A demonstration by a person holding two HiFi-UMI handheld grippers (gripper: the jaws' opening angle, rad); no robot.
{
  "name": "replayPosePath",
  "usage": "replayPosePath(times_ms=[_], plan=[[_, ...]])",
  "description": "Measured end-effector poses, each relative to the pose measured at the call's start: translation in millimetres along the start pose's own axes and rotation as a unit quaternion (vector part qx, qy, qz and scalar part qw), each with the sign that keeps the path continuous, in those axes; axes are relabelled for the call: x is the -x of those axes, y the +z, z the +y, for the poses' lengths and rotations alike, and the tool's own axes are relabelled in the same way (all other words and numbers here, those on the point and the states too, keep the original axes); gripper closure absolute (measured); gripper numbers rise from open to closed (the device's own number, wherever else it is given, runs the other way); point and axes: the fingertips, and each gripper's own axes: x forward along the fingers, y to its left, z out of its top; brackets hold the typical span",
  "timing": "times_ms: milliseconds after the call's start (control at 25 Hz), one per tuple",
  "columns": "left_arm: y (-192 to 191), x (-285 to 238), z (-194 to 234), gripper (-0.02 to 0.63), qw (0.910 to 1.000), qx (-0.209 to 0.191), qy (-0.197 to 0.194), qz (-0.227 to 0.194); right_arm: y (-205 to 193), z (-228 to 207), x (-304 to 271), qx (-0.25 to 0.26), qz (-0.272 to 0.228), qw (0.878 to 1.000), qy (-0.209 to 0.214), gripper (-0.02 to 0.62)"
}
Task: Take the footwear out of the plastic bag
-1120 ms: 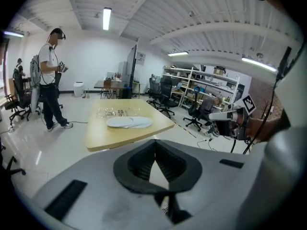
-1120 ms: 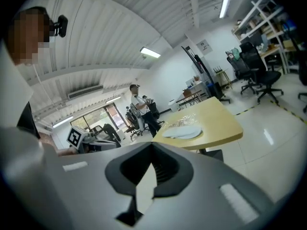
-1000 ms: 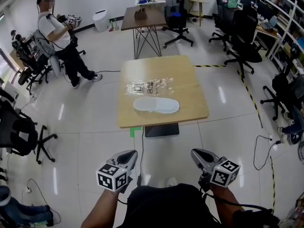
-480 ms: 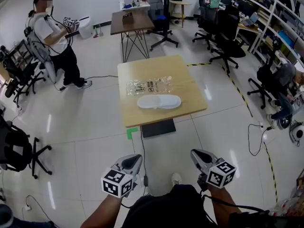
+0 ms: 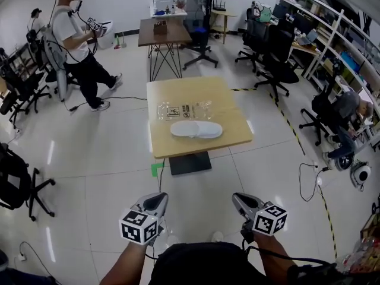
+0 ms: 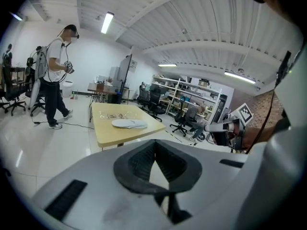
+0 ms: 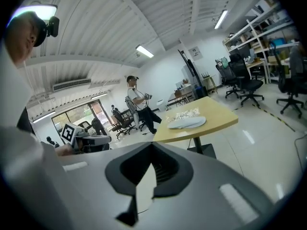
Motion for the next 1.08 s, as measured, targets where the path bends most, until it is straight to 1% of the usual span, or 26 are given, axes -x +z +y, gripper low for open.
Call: replayPosePath(times_ms=[80, 200, 360, 520, 600, 720, 920, 1080], plan=[[-1, 0, -3, 0.598, 0.9999, 0.009, 0.006, -0.008, 1, 1, 5, 0.017, 0.005, 1.0, 0.002, 0.595], [10, -8, -8, 0.599, 0.9997, -0.001, 0.014, -0.022, 7, 0, 8, 0.05, 0.006, 0.999, 0.008, 0.595], [13, -12, -14, 0.599, 0.9996, 0.0, 0.018, -0.024, 10, -2, 16, 0.067, 0.005, 0.998, 0.007, 0.595], [7, -19, -23, 0.599, 0.9998, -0.005, 0.017, -0.011, 6, -7, 20, 0.068, 0.003, 0.998, 0.007, 0.595], [3, -20, -33, 0.599, 0.9999, -0.005, 0.01, -0.006, 0, -8, 24, 0.067, 0.008, 0.998, 0.005, 0.595], [1, -23, -43, 0.6, 0.9999, -0.015, 0.002, 0.0, -2, -10, 29, 0.066, 0.005, 0.998, 0.003, 0.595], [8, -28, -48, 0.6, 0.9997, -0.025, 0.002, -0.005, -1, -14, 31, 0.066, 0.002, 0.998, 0.004, 0.595], [4, -29, -47, 0.6, 0.9996, -0.028, 0.005, 0.0, -4, -14, 33, 0.065, 0.002, 0.998, 0.006, 0.595]])
